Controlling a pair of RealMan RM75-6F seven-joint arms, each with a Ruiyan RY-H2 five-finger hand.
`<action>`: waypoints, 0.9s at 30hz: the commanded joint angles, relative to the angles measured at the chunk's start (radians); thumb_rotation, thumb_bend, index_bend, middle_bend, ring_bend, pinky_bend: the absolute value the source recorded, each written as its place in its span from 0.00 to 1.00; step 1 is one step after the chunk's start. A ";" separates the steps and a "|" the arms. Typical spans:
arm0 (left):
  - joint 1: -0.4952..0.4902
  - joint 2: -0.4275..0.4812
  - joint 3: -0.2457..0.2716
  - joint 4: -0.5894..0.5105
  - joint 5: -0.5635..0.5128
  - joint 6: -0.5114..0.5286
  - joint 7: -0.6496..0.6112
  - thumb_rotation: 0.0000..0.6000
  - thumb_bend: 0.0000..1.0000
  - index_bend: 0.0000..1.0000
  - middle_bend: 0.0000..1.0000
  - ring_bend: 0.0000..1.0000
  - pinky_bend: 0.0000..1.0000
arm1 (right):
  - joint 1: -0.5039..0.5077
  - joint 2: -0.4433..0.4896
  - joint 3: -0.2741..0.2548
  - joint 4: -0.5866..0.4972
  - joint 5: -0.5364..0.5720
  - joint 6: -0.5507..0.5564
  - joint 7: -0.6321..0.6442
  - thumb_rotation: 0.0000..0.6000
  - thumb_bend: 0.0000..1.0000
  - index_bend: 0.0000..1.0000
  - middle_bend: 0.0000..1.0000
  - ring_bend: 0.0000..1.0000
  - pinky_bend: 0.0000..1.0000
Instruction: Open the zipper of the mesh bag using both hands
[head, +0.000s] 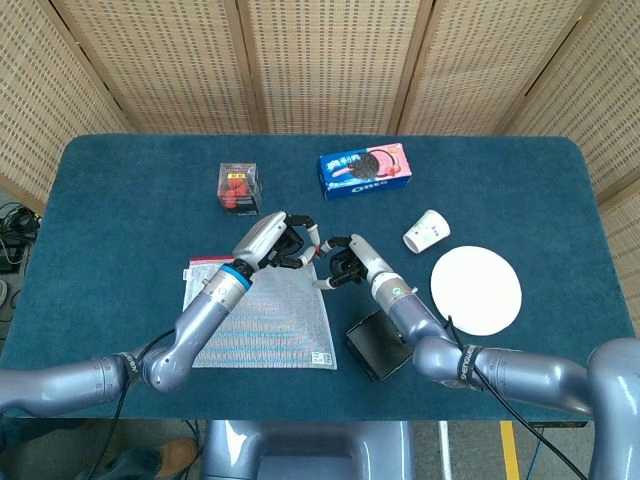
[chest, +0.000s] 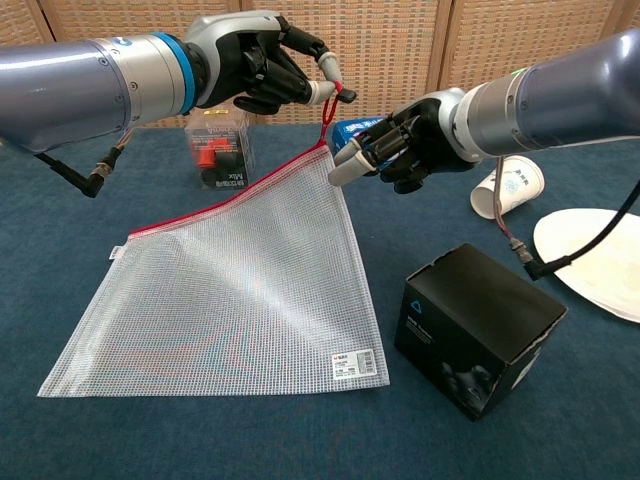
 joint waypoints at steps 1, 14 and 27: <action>0.002 -0.001 -0.002 0.000 0.006 0.006 -0.010 1.00 0.68 0.66 0.98 0.98 1.00 | 0.009 -0.015 0.010 0.002 0.023 0.018 -0.013 1.00 0.28 0.49 0.84 0.92 0.91; 0.006 -0.006 0.008 0.006 0.024 0.008 -0.050 1.00 0.68 0.67 0.98 0.98 1.00 | -0.002 -0.062 0.060 0.002 0.060 0.102 -0.063 1.00 0.49 0.57 0.87 0.94 0.92; 0.004 -0.008 0.015 0.011 0.025 0.016 -0.053 1.00 0.68 0.67 0.98 0.98 1.00 | -0.046 -0.057 0.094 -0.024 0.042 0.085 -0.079 1.00 0.82 0.72 0.89 0.96 0.94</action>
